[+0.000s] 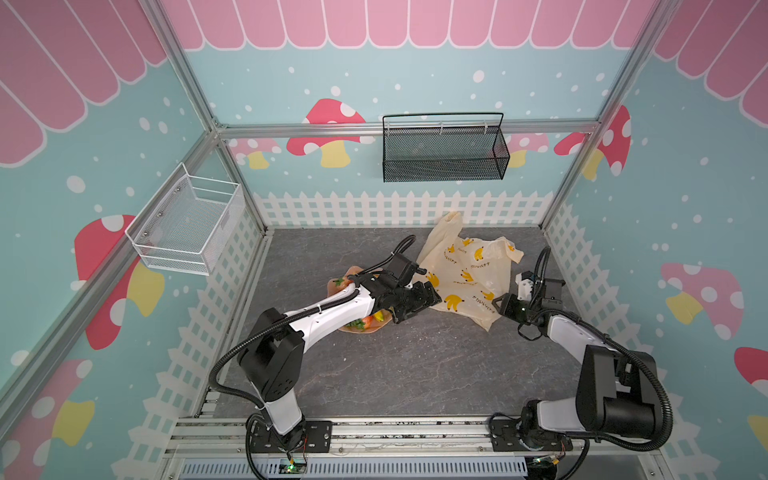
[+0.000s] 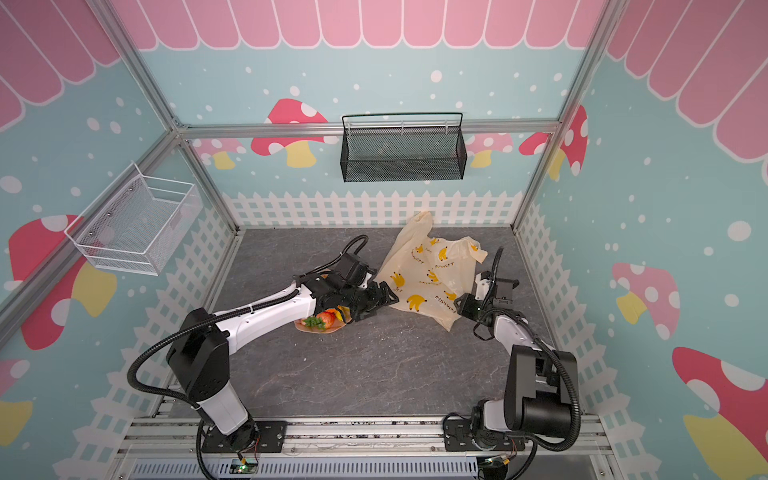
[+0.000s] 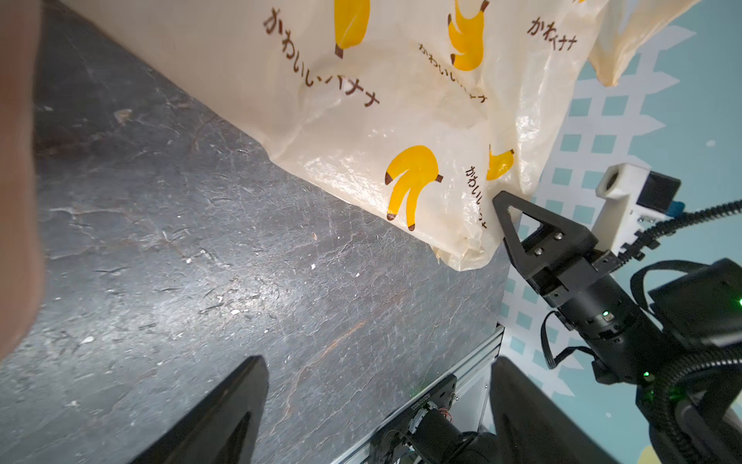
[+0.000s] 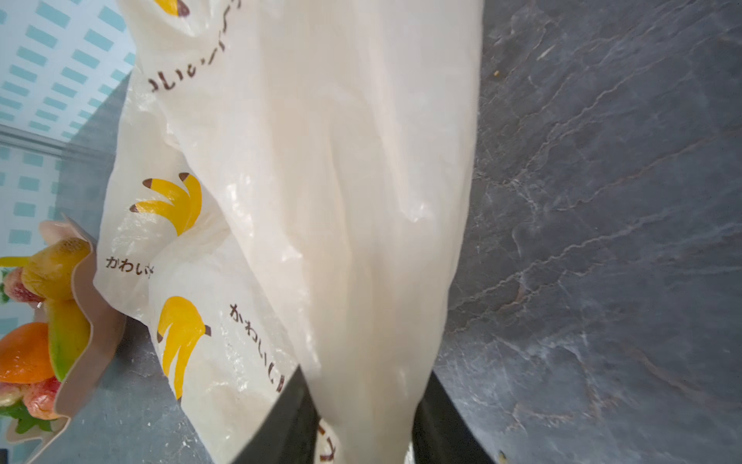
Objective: Place the fruits into the plastic bag
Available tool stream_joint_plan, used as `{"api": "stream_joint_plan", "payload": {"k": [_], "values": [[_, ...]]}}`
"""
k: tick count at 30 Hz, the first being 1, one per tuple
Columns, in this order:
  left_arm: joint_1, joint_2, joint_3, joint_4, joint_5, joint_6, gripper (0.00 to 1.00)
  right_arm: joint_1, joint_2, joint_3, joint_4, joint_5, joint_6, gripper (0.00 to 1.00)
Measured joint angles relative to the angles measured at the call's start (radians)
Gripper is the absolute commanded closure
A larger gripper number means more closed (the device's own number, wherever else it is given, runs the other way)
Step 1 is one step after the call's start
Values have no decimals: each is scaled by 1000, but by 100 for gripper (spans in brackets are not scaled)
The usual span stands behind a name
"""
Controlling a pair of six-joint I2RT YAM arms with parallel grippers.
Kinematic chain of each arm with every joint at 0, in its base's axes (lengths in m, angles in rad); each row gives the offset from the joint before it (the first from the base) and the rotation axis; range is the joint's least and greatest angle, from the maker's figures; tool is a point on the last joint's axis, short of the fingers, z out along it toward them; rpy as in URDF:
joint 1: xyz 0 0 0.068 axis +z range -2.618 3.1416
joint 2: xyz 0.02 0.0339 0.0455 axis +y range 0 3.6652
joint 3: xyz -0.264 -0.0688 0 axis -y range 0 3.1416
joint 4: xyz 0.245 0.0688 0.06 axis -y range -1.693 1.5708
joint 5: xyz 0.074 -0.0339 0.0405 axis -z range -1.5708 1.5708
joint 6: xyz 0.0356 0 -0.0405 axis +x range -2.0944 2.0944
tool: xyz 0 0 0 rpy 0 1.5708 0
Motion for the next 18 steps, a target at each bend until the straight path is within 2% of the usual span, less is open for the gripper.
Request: {"api": "stream_joint_plan", "payload": {"k": [8, 18], "values": [[-18, 61, -19, 97, -37, -166, 13, 0, -118, -151, 69, -39, 144, 86], [-60, 182, -19, 185, -96, -284, 13, 0, -326, -343, 178, -49, 433, 89]]}}
